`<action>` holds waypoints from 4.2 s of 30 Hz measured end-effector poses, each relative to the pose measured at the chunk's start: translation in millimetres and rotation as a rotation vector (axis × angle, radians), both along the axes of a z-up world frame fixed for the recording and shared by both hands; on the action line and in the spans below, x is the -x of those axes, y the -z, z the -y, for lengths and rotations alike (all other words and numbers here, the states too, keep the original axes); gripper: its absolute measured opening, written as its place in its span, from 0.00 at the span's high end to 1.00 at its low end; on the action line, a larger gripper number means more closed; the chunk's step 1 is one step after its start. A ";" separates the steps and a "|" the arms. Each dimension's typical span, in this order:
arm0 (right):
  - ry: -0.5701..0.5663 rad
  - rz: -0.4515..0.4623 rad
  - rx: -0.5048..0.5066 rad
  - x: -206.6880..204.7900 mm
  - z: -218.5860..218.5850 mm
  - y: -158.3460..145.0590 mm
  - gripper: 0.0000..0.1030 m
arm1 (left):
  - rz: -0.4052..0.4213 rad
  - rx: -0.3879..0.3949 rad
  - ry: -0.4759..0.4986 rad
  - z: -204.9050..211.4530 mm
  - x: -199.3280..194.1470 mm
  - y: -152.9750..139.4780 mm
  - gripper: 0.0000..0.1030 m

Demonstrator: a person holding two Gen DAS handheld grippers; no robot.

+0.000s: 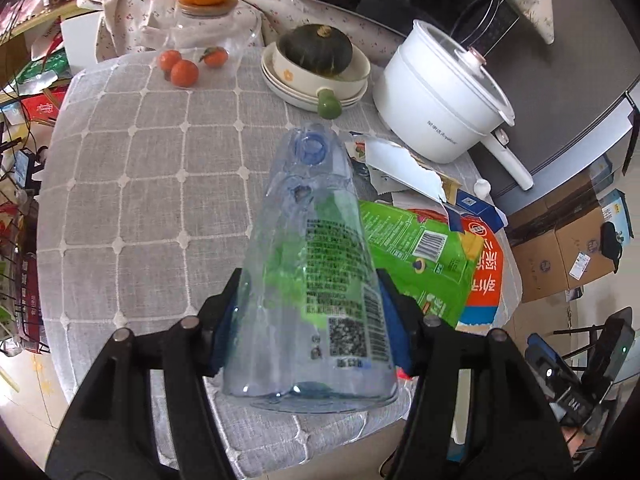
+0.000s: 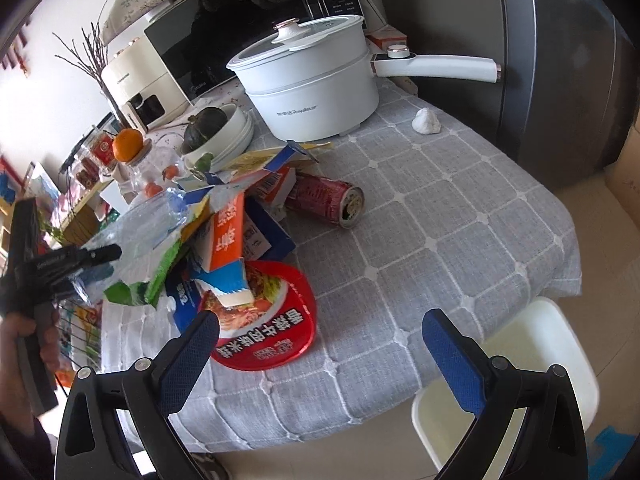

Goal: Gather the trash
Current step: 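Grasp the clear plastic bottle with the left tool while the right tool grasps the green snack bag, then carry the bottle and green bag over the white basin with both tools, then open both tools to drop the bottle and bag into the basin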

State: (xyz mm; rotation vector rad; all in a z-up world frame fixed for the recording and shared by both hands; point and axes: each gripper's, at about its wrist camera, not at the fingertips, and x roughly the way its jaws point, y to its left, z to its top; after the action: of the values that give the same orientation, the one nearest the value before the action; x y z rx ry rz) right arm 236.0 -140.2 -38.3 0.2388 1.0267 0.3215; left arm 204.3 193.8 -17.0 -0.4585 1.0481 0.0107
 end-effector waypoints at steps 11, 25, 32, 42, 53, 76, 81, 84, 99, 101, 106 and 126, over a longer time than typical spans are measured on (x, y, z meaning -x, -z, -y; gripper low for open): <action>-0.135 -0.009 -0.262 -15.8 -78.6 -4.1 0.30 | 0.163 -0.019 -0.079 -23.5 69.7 4.8 0.38; -0.084 -0.132 -0.374 -56.4 -144.7 40.7 0.93 | 0.233 0.008 -0.097 -46.2 100.1 -7.4 0.38; -0.160 -0.044 -0.407 -37.9 -145.4 -5.2 0.96 | 0.280 0.021 -0.117 -49.6 108.9 -15.2 0.38; -0.181 0.126 -0.462 5.5 -89.1 -81.3 0.96 | 0.365 0.034 -0.028 -8.5 111.1 -34.9 0.38; 0.033 0.207 -0.339 65.6 74.5 -81.5 0.96 | 0.380 0.036 0.230 109.3 92.6 -34.9 0.38; 0.326 -0.164 -0.086 90.8 237.6 41.1 0.96 | 0.050 -0.106 0.776 334.2 89.2 84.9 0.38; 0.330 -0.214 -0.028 88.9 240.5 62.5 0.96 | 0.064 -0.128 0.790 347.9 77.7 92.9 0.38; 0.339 -0.219 -0.025 90.9 246.4 65.7 0.96 | 0.083 -0.121 0.801 350.8 75.7 94.5 0.38; 0.362 -0.231 -0.038 88.4 249.7 69.9 0.91 | 0.167 -0.262 0.653 326.8 76.2 73.5 0.02; 0.372 -0.229 -0.063 87.2 249.7 69.0 0.79 | 0.179 -0.276 0.640 322.7 79.8 70.3 0.01; 0.414 -0.201 -0.086 88.6 251.6 60.4 0.32 | 0.177 -0.298 0.618 308.6 82.6 67.2 0.01; 0.324 -0.135 -0.036 73.6 201.3 30.6 0.20 | 0.236 -0.281 0.431 219.9 81.6 31.2 0.01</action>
State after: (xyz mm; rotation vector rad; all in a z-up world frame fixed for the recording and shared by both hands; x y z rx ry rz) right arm 162.4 -341.5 -68.9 0.4578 1.0958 0.0306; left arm 122.6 -26.1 -48.3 0.0269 0.8778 -0.2705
